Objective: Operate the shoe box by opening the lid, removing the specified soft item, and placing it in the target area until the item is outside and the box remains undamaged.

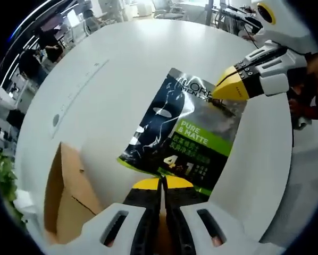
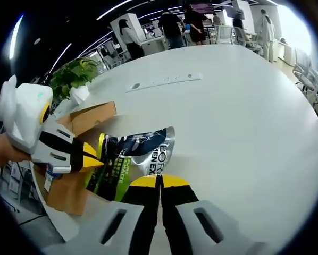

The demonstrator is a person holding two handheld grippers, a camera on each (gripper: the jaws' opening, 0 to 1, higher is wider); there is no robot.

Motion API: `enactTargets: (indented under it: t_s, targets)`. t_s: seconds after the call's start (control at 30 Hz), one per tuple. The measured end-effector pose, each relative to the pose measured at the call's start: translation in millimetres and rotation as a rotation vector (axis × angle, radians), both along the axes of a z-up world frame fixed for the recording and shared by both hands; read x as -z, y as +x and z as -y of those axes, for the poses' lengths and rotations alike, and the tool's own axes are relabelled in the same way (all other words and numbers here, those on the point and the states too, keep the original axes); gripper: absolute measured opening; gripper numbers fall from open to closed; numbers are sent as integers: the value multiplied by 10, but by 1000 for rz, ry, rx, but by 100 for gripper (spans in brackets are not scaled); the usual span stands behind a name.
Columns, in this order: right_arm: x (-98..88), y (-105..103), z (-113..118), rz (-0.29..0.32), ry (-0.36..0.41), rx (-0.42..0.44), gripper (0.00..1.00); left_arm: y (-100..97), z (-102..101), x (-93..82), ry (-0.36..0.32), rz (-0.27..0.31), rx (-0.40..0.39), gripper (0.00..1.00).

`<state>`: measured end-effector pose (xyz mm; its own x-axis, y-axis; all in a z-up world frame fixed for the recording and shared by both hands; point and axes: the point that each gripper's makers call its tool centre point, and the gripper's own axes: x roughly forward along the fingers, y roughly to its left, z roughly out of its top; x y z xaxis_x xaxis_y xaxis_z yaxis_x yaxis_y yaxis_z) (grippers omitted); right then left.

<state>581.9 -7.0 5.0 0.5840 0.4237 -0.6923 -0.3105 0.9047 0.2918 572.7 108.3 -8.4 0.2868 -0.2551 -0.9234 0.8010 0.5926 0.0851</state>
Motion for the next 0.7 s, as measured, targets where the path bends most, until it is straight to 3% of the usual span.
enactTargets:
  t_s: [0.7]
  targets:
    - [298,39,-24,-21,-77,-77,0,74,-7,201,179,107,255,0]
